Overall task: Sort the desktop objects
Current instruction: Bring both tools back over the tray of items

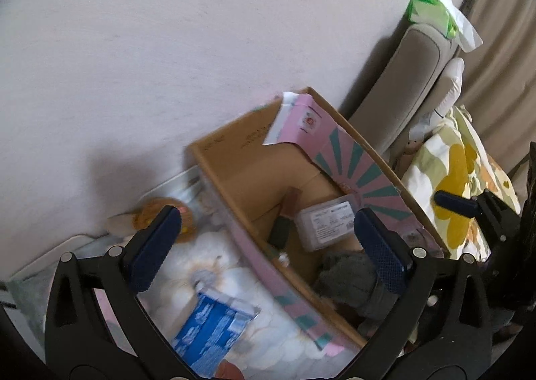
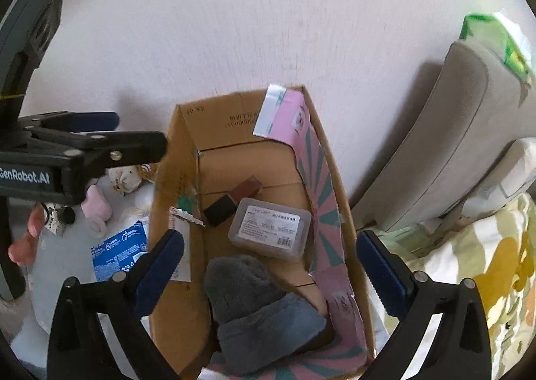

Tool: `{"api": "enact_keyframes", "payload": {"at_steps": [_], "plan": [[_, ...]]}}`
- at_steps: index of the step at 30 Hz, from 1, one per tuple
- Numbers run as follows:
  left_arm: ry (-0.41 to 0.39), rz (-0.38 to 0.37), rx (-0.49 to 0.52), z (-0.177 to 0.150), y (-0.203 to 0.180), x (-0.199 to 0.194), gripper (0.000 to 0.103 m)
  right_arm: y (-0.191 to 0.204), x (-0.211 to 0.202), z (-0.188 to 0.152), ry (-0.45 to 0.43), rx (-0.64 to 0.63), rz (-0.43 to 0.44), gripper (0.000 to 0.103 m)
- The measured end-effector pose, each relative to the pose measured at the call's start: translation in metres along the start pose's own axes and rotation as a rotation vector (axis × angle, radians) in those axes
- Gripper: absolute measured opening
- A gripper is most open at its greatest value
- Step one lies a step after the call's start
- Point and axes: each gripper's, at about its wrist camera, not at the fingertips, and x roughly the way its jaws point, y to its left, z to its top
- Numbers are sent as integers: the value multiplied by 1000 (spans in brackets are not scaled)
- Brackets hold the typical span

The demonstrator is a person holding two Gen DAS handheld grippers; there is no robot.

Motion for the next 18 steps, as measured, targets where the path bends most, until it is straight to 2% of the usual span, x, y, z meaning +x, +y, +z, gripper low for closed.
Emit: {"api": "enact_keyframes", "payload": {"at_steps": [3, 6, 10, 13, 18], "plan": [[-34, 26, -9, -4, 8, -23, 103, 9, -16, 3, 17, -19, -27, 103], [-83, 56, -13, -7, 18, -50, 103, 19, -41, 8, -38, -19, -7, 103], [-116, 52, -14, -15, 33, -81, 103, 39, -62, 12, -80, -64, -46, 103], [-143, 37, -43, -26, 49, -105, 103, 50, -72, 14, -103, -78, -25, 103], [-201, 88, -113, -52, 86, -146, 103, 75, -81, 20, -147, -105, 30, 103]]}}
